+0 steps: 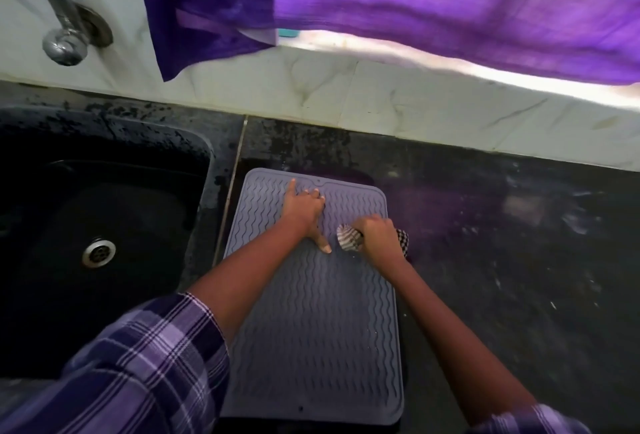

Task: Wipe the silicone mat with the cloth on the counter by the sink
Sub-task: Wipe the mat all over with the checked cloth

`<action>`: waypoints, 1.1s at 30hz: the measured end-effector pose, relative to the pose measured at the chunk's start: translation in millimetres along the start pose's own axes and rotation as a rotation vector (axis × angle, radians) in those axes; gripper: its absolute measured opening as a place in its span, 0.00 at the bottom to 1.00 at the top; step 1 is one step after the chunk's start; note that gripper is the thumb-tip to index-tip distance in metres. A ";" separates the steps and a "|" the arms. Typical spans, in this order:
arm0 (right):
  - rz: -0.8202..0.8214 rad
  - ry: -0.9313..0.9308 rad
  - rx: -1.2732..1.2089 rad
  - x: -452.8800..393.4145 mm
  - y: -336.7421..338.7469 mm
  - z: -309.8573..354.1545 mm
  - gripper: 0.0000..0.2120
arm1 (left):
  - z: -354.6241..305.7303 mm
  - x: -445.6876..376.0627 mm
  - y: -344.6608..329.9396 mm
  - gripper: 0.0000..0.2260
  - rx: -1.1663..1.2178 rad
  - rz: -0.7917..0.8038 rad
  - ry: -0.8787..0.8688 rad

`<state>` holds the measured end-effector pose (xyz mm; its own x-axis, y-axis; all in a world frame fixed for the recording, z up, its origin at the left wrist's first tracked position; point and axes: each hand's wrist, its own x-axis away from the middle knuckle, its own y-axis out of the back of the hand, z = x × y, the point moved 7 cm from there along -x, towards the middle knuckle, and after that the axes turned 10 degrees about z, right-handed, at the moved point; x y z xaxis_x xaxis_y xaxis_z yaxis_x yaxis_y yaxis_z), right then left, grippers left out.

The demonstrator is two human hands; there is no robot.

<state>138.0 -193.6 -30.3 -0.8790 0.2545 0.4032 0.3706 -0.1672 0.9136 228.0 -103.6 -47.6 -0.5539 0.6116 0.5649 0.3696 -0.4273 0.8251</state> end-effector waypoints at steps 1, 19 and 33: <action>0.057 -0.005 0.000 2.0 0.5 0.4 0.13 | 0.2 2.4 -0.8 0.55 0.005 0.004 -0.001; -0.060 -0.043 -0.128 -6.3 1.2 18.2 0.12 | 1.2 23.2 -15.9 0.53 -0.087 0.050 -0.016; -0.034 -0.174 -0.409 65.3 -2.5 19.3 0.11 | -24.9 75.5 -31.9 0.30 -0.152 -0.121 -0.140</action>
<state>85.4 -158.2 -5.2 -0.8124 0.4169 0.4077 0.1622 -0.5101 0.8447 155.8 -60.4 -31.5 -0.4745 0.7465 0.4664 0.1840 -0.4341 0.8819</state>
